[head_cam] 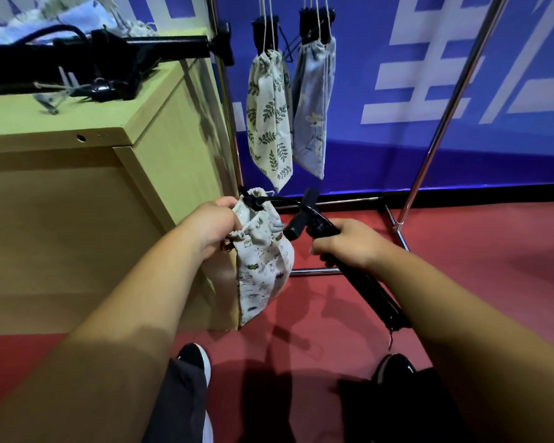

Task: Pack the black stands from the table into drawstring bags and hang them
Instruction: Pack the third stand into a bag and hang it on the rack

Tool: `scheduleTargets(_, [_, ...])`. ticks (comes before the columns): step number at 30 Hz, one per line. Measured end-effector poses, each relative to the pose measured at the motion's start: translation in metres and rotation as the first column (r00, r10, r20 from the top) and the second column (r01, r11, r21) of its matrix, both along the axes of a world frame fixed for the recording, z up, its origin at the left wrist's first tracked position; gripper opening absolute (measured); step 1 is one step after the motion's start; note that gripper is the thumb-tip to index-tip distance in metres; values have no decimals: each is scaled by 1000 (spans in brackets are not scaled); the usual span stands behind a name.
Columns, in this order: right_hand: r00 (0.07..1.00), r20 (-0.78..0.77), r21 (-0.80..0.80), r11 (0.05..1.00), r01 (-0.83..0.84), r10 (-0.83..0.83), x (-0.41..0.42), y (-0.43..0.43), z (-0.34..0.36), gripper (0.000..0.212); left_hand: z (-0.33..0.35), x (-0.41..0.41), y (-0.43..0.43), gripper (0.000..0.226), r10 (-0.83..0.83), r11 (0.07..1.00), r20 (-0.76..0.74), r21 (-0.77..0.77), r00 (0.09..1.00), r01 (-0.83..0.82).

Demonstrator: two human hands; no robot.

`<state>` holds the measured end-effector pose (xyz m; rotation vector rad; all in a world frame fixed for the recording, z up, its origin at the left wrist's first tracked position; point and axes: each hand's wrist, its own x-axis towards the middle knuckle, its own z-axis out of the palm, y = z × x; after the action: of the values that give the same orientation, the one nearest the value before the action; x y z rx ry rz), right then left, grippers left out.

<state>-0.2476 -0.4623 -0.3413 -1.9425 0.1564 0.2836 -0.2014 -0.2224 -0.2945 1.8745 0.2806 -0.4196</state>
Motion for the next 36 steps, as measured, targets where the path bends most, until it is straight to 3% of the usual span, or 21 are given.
scheduleTargets(8, [997,41,148,988,51,-58,-6,-7,14,11,-11,-3,-9,70,-78,995,-38,51,996,80])
scheduleTargets(16, [1000,5,161,987,20,-21,-4,3,10,17,-16,0,-24,64,-111,993,-96,-48,989,106])
scheduleTargets(23, [1000,-26,55,998,16,-15,-2,-3,5,8,-20,6,-23,61,-10,974,-137,-224,991,-21])
scheduleTargets(30, [998,-66,23,1000,6,-4,-3,-15,1,6,-15,12,-12,47,52,962,-197,-252,979,-102])
scheduleTargets(33, [994,-102,-4,1000,-25,24,-4,-20,4,27,-14,13,-9,45,93,959,-208,-246,974,-144])
scheduleTargets(36, [993,-109,-7,999,-41,40,-4,-24,5,30,-14,15,-7,43,125,952,-198,-252,972,-174])
